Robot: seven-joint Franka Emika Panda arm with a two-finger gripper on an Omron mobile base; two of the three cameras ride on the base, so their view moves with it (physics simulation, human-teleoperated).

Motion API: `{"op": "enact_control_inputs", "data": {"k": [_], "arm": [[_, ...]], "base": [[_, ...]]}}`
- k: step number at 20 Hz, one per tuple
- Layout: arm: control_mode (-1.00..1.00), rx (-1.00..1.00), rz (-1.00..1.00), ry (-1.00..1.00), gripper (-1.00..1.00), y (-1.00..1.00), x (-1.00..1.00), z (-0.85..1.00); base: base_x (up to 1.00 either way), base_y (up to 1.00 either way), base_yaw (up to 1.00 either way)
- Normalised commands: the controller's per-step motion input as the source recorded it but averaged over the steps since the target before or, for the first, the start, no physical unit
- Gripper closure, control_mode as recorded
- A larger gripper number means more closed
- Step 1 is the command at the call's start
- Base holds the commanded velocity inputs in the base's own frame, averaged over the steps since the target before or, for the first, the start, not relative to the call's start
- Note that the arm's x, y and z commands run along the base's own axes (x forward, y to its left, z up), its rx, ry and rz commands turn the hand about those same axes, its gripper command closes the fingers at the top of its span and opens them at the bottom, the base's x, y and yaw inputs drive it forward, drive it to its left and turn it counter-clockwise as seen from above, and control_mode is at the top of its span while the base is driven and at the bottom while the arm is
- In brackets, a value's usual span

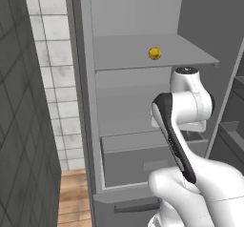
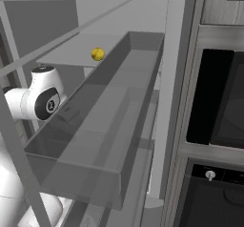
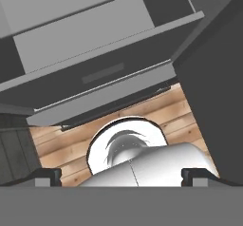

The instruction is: Retrieve a lemon from the fridge and place it on the cutting board with the fish.

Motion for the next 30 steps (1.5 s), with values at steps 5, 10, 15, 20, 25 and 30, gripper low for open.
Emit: {"op": "enact_control_inputs", "data": {"k": [5, 10, 15, 20, 25, 30], "arm": [[-1.00, 0.00, 0.01, -0.02, -1.00, 0.00, 0.02, 0.00], [-1.00, -0.02, 0.23, -0.18, -1.00, -0.06, 0.12, 0.28], [-1.00, -0.17, 0.12, -0.17, -1.00, 0.00, 0.25, 0.70], [-1.00, -0.09, 0.08, -0.36, -1.00, 0.00, 0.12, 0.49], [-1.00, 0.00, 0.08, -0.38, -1.00, 0.00, 0.00, 0.72], [-1.00, 0.00, 0.07, -0.31, -1.00, 0.00, 0.00, 0.91]], "base": [[0.00, 0.00, 0.00], [0.00, 0.00, 0.00], [0.00, 0.00, 0.00], [0.00, 0.00, 0.00], [0.00, 0.00, 0.00], [0.00, 0.00, 0.00]]}}
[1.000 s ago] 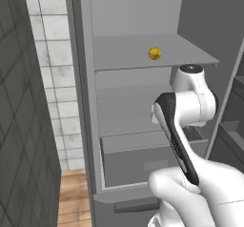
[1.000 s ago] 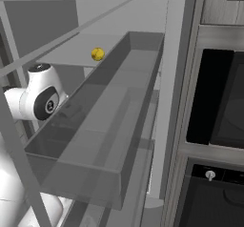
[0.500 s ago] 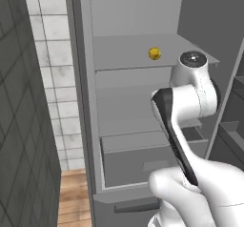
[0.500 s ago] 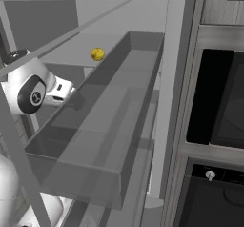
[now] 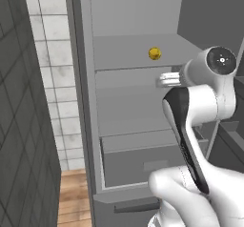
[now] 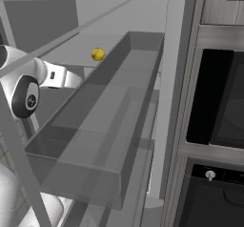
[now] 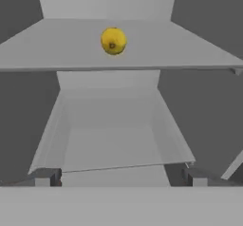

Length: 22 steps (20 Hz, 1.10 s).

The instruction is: Retrieve a lemon from the fridge and place it on the cutting board with the fish.

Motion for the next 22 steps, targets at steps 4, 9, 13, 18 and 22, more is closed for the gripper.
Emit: {"op": "enact_control_inputs", "data": {"k": [4, 9, 13, 18, 22], "arm": [[-1.00, 0.01, 0.08, -0.07, -1.00, 0.00, 0.02, 0.87], [-1.00, 0.00, 0.02, 0.03, -1.00, 0.00, 0.29, 0.42], [-1.00, 0.00, 0.00, 0.00, -1.00, 0.00, 0.13, 0.07], [-1.00, 0.01, 0.00, 0.00, -1.00, -0.10, 0.10, -0.03], [-1.00, 0.00, 0.00, -0.01, -1.00, -0.14, 0.50, -0.26]], "base": [[0.00, 0.00, 0.00], [0.00, 0.00, 0.00], [0.00, 0.00, 0.00], [0.00, 0.00, 0.00], [0.00, 0.00, 0.00]]}}
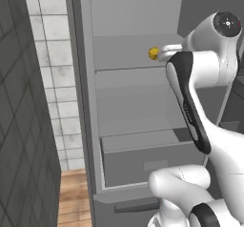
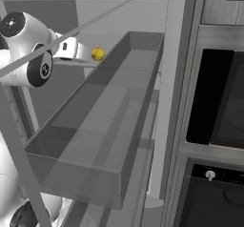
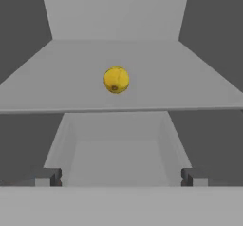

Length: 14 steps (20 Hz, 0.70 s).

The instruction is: Retrieve a lemon from the fridge and place it on the cutting board with the fish.

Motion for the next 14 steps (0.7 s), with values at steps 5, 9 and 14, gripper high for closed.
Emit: {"op": "enact_control_inputs", "data": {"k": [5, 9, 14], "arm": [[-1.00, -0.01, 0.00, 0.03, -1.00, -0.01, 0.49, -0.04], [-1.00, 0.00, 0.00, 0.00, -1.00, 0.00, 0.55, 0.00], [-1.00, 0.00, 0.00, 0.00, -1.00, 0.00, 0.62, -0.04]], "base": [[0.00, 0.00, 0.00], [0.00, 0.00, 0.00], [0.00, 0.00, 0.00]]}}
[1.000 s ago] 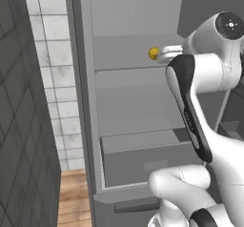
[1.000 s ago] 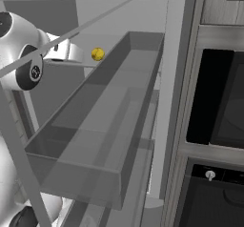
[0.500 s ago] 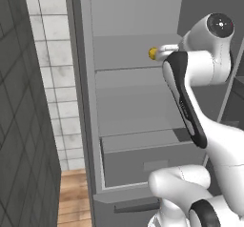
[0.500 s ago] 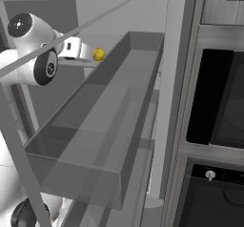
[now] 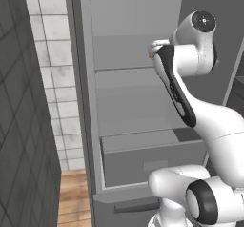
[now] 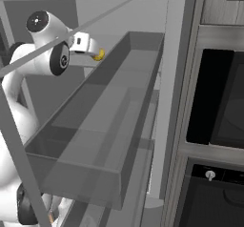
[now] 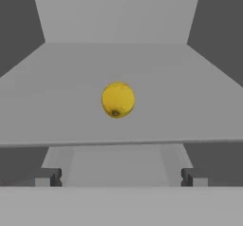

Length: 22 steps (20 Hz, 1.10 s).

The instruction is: Retrieve a lemon from the fridge and place it on the cutting board with the fish.

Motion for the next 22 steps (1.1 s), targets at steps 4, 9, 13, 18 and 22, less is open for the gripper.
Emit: {"op": "enact_control_inputs", "data": {"k": [4, 9, 13, 18, 22], "arm": [[-1.00, 0.00, 0.00, 0.00, -1.00, 0.00, 0.47, -0.20], [-1.00, 0.00, -0.01, 0.00, -1.00, 0.00, 0.47, -0.18], [-1.00, 0.00, -0.02, 0.00, -1.00, 0.00, 0.47, -0.16], [-1.00, -0.01, -0.03, 0.00, -1.00, 0.00, 0.48, -0.08], [-1.00, 0.00, -0.04, 0.00, -1.00, 0.00, 0.44, 0.00]], "base": [[0.00, 0.00, 0.00], [0.00, 0.00, 0.00], [0.00, 0.00, 0.00], [0.00, 0.00, 0.00], [0.00, 0.00, 0.00]]}}
